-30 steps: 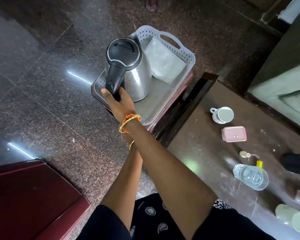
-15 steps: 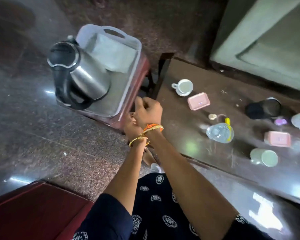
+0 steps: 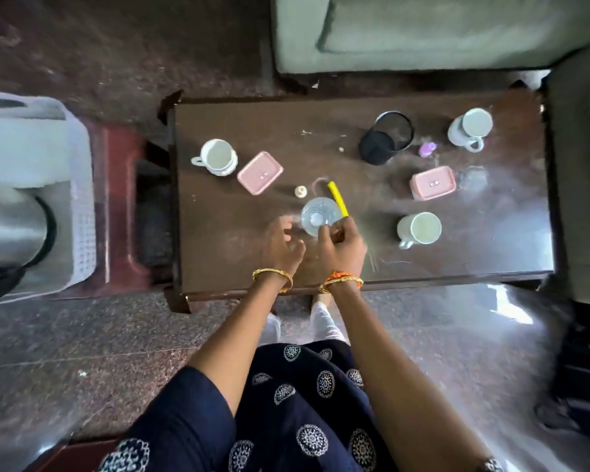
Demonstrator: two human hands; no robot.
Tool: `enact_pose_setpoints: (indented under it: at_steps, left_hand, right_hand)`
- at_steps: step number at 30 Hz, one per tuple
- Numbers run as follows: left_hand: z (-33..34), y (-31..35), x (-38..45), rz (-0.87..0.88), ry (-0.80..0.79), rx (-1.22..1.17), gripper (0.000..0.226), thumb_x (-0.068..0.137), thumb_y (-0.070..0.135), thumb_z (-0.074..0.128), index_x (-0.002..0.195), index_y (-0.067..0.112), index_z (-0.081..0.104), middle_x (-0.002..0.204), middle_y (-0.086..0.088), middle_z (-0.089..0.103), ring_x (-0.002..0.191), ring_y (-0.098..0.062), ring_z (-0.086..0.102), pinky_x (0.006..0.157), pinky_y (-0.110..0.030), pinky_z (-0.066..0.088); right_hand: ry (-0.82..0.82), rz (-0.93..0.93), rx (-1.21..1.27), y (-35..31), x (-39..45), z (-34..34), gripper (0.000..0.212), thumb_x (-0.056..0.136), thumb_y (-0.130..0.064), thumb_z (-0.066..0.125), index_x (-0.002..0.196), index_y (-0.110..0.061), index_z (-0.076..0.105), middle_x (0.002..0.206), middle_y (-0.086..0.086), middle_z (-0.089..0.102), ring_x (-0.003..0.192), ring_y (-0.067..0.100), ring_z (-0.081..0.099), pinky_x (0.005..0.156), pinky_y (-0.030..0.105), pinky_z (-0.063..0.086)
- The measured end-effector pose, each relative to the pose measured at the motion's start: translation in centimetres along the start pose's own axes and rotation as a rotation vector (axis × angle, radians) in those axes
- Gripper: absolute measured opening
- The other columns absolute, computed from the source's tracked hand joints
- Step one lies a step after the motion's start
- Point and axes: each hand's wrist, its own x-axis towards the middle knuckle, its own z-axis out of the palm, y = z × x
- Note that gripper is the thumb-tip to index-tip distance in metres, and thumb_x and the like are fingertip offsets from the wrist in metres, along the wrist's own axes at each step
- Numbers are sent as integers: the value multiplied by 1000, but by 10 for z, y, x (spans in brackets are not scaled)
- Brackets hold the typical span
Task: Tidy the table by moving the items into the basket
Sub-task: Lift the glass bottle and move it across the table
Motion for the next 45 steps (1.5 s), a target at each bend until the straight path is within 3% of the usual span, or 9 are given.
enact_pose_setpoints:
  at_steps: [2,5,8,13,17,22,33,42,45]
  left_hand:
    - [7,3,10,56,-6,-14,59,68,-7,68,124,-3,50,121,-20,54,103,-31,57,84,-37,51]
    - [23,7,28,70,-79,-3,77,61,-10,68,133,2,43,130,-18,51,117,-31,51,97,-43,46]
    - [30,3,37,117,-176,41,85,61,-10,69,137,9,39,138,-11,47,128,-27,44,102,-46,43]
    - [35,3,49,47,-198,65,86,62,-5,75,138,17,39,137,-2,51,126,-21,48,102,-38,45]
    - [37,7,51,63,-186,65,79,63,6,81,130,23,44,129,2,57,118,-19,53,95,-25,42]
    - [40,8,51,46,-137,54,75,64,10,83,128,23,46,127,1,60,117,-20,55,94,-29,45]
    - [42,6,48,44,-89,28,64,67,9,80,123,23,52,122,2,63,112,-18,57,89,-20,41]
    - [22,27,54,118,-131,-38,64,66,3,79,123,21,55,117,4,64,110,-19,60,90,-31,51]
    - [10,52,74,175,-121,-21,66,67,-3,74,126,17,53,121,-2,64,110,-22,61,94,-34,50]
  right_hand:
    - [-84,-11,-105,14,21,-13,16,75,-11,64,82,-12,50,82,6,57,74,24,54,68,32,41]
    - [-240,15,-260,38,56,-24,41,73,-7,66,109,0,48,111,18,48,99,37,51,88,40,42]
    - [-447,-78,-378,54,79,-24,59,75,-13,66,126,1,40,122,20,43,111,38,45,96,46,39]
    - [-647,-236,-465,63,88,-8,80,71,-23,74,137,-17,30,132,9,41,117,31,44,93,46,45]
    - [-647,-265,-478,64,88,-2,91,71,-24,77,143,-17,23,141,6,36,123,29,40,92,48,47]
    - [-682,-281,-478,62,92,0,100,68,-28,82,145,-14,19,146,6,32,129,29,35,96,47,44]
    - [-616,-284,-289,69,94,7,85,63,-29,83,133,-13,38,133,7,51,118,30,51,93,38,46]
    - [-525,-270,-146,49,97,-6,79,56,-42,81,124,-25,43,119,0,57,99,17,57,80,25,44]
    - [-465,-274,-77,29,116,-4,83,58,-29,84,129,-17,42,124,4,55,106,15,54,83,20,41]
